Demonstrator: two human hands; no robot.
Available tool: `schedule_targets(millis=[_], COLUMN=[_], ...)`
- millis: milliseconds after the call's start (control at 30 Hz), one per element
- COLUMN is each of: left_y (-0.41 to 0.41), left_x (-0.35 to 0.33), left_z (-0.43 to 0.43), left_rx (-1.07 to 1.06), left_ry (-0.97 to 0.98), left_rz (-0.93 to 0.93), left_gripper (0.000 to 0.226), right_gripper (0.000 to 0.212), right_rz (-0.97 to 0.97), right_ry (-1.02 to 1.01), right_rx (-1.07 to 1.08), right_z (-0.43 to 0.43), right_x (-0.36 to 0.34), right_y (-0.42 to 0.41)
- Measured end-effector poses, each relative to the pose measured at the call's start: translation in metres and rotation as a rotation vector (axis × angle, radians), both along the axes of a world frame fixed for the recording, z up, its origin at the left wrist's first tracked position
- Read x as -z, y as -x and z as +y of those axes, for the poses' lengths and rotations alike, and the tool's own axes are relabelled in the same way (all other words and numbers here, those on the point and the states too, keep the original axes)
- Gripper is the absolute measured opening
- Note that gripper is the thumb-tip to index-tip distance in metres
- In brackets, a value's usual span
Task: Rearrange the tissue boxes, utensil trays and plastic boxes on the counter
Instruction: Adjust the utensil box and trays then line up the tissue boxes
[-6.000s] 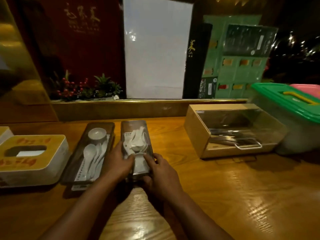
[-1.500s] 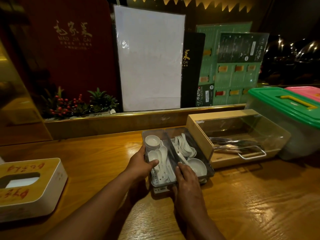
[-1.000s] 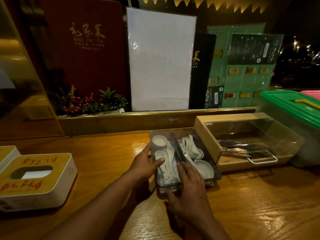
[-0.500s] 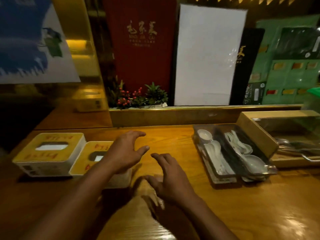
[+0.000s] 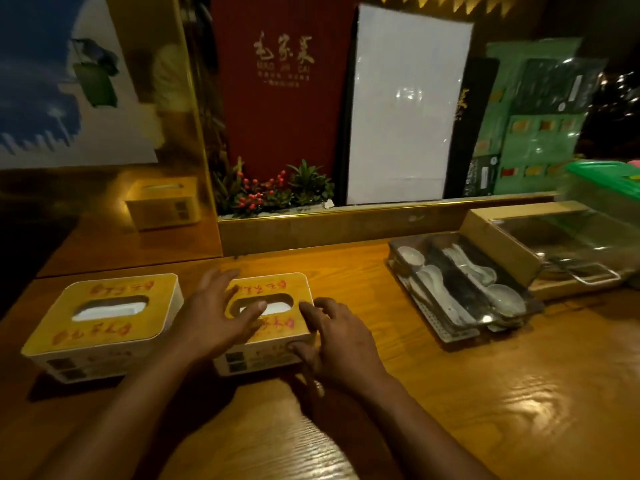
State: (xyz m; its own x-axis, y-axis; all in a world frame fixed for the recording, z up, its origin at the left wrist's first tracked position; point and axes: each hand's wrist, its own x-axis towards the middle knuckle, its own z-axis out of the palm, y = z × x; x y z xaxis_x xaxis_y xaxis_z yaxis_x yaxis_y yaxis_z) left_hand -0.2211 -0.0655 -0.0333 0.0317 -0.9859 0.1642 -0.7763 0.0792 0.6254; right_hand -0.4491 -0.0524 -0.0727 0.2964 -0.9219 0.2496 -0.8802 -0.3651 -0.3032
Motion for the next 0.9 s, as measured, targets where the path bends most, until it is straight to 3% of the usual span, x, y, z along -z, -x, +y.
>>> schedule_targets(millis=[233,500,900], left_y=[0.039,0.118,0.167], left_x=[0.014,0.029,0.023], left_z=[-0.027,-0.077,-0.11], left_rx=[0.063,0.042,0.001], left_ry=[-0.099,-0.175,-0.23], left_rz=[0.177,0.348,0.479], left_gripper=[0.103,0.091,0.085], right_gripper=[0.072,0.05,0.06], right_rz=[0.078,0.044,-0.115], right_ry=[-0.067,-0.002,0.02], right_rx=[0.112,0.223,0.311], right_z=[-0.046,-0.1,-0.125], right_x=[-0.018,-0.022,-0.008], right_y=[0.068,0.13,0.17])
